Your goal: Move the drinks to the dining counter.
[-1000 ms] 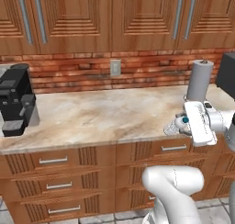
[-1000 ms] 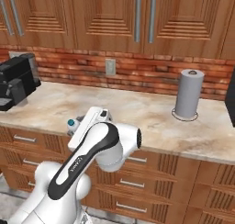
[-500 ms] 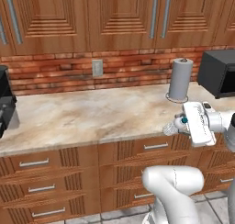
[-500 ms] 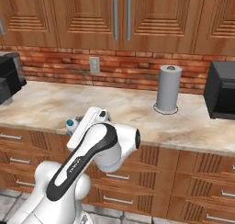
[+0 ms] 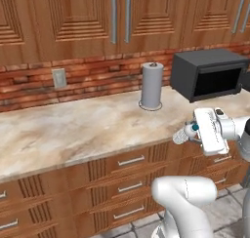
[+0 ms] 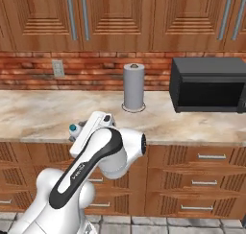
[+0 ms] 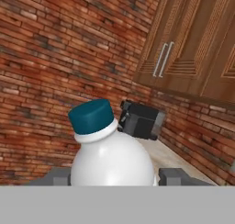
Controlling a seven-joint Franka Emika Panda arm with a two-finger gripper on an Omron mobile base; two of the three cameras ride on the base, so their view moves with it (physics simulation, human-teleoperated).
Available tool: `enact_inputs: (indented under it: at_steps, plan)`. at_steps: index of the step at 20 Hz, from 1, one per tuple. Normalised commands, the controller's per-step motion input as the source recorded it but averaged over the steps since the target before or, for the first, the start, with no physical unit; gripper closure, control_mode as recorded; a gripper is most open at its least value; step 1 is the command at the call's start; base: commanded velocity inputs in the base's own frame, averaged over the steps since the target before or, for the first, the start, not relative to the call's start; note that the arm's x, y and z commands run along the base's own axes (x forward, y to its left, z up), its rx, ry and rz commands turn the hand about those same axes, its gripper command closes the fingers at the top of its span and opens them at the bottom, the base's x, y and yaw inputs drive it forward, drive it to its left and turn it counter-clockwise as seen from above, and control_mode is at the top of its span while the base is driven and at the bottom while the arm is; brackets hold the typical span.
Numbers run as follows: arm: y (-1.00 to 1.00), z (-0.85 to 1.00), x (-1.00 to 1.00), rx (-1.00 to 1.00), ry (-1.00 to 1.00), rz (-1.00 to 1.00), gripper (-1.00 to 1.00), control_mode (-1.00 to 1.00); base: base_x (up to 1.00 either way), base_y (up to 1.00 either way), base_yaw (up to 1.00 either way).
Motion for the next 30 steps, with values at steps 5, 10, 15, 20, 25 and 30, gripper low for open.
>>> enact_inputs:
  at_steps: [5, 10, 15, 20, 25, 30]
  plan:
    - [0.00, 0.00, 0.00, 0.00, 0.00, 0.00, 1.00, 1.00, -0.01, -0.51, -0.37]
    - [0.00, 0.00, 0.00, 0.00, 0.00, 0.00, 1.00, 1.00, -0.02, -0.50, -0.36]
    - [0.00, 0.00, 0.00, 0.00, 0.00, 0.00, 1.00, 1.00, -0.02, -0.52, -0.36]
    - [0.00, 0.00, 0.00, 0.00, 0.00, 0.00, 1.00, 1.00, 0.00, -0.54, -0.36]
    - [0.00, 0.00, 0.00, 0.00, 0.00, 0.00, 1.00, 1.00, -0.05, -0.53, -0.36]
    - [0.00, 0.00, 0.00, 0.00, 0.00, 0.00, 1.00, 1.00, -0.29, -0.48, -0.35]
